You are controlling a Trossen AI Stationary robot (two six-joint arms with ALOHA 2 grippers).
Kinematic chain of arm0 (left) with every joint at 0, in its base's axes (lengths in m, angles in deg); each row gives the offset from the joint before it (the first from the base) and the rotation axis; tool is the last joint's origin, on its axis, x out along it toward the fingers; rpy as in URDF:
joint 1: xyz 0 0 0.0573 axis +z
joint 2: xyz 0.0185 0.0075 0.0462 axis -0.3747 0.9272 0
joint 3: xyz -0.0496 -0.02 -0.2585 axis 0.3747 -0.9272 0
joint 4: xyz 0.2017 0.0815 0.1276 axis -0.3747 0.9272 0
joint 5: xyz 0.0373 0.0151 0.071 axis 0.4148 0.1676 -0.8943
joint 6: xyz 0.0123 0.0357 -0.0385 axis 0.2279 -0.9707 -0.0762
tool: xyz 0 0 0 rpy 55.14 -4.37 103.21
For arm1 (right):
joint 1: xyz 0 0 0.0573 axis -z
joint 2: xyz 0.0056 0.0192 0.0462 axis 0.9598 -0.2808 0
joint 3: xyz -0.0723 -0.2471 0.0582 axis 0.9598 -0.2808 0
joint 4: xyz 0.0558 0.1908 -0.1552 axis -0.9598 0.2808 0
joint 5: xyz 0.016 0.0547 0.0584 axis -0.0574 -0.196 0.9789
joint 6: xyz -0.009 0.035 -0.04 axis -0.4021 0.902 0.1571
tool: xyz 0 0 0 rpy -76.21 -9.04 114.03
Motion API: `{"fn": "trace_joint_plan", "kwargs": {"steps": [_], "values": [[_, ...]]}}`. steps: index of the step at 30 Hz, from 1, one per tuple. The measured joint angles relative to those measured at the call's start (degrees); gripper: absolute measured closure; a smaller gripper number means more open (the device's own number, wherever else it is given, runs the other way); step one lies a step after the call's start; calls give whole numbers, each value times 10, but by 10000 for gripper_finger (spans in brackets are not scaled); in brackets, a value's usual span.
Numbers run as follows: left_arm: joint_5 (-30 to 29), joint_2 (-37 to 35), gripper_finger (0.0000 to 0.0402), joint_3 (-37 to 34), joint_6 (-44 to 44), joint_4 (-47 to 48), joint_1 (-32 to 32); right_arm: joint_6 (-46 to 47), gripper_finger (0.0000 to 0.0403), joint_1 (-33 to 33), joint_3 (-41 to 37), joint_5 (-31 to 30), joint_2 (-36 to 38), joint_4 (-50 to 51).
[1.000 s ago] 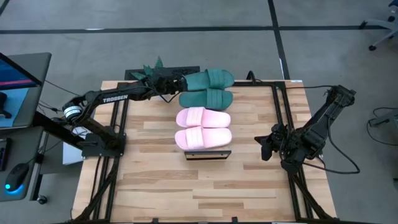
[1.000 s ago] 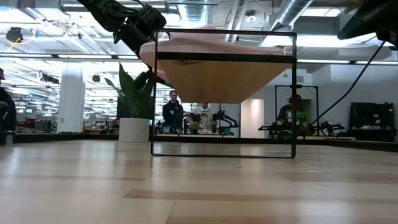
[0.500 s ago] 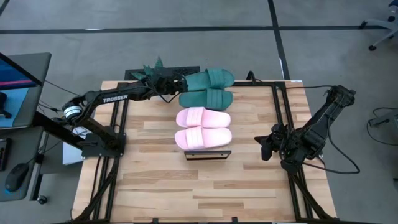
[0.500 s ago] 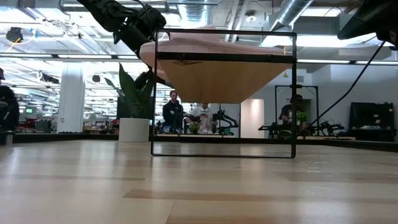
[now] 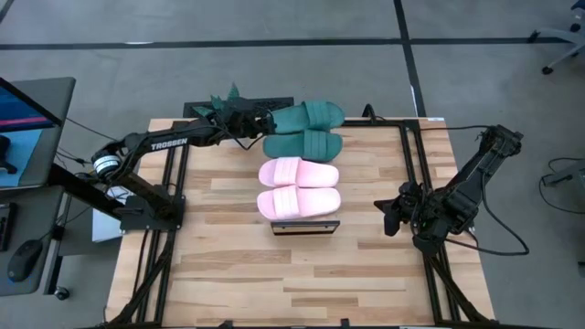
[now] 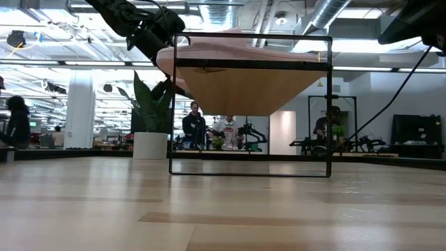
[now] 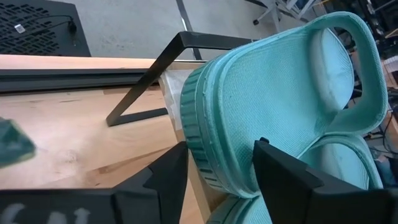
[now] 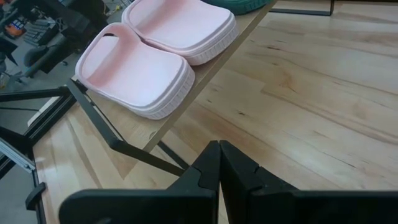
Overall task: Pick and place slides into the shelf
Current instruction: Put the green slipper on the shelf, then adjust the slippers on the shelf
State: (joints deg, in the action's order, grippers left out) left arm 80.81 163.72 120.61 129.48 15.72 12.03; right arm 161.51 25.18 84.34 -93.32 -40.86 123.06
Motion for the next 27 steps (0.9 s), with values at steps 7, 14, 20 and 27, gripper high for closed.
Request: {"fn": "trace_joint_plan", "kwargs": {"steps": [7, 14, 20, 27], "values": [[2, 0, 201, 0, -10, 2, 0, -1, 403, 0, 0, 0, 0, 0], [20, -1, 183, 0, -20, 4, 1, -3, 403, 0, 0, 0, 0, 0], [20, -23, 182, 0, -35, 17, 9, -3, 403, 0, 0, 0, 0, 0], [17, -59, 181, 0, -46, 39, 26, -4, 403, 0, 0, -1, 0, 1]]}}
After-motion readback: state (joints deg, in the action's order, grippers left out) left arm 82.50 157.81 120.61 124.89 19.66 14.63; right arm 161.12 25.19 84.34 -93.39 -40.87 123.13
